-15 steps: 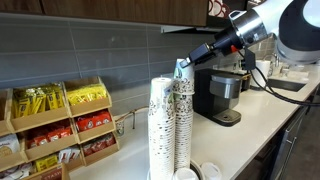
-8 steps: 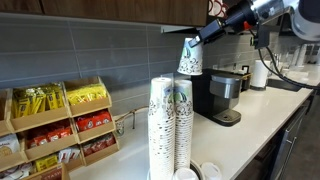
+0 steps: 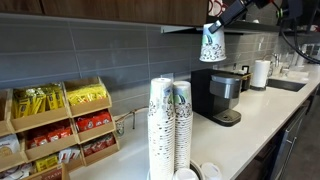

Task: Remove one coffee cup from the stack on the right and place it upright on the counter then put the white lid on top of it.

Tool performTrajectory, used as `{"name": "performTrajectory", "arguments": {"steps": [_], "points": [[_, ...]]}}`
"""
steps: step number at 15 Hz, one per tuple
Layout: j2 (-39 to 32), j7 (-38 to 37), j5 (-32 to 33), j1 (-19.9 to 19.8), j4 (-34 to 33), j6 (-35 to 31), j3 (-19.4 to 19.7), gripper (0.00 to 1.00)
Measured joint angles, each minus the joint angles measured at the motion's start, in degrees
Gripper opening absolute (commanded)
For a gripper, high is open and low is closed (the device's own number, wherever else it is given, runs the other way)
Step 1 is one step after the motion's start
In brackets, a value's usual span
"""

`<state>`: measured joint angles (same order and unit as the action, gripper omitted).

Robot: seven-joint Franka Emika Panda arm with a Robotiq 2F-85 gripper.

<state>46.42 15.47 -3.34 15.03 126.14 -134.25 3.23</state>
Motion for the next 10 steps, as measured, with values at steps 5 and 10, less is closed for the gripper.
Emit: {"name": "performTrajectory", "arguments": {"steps": [5, 10], "points": [[-1.4, 2.0, 3.6, -2.9, -1.7, 14.3, -1.7, 0.39], [-6.1, 4.1, 5.9, -3.1, -1.5, 23.7, -3.5, 0.39]]}}
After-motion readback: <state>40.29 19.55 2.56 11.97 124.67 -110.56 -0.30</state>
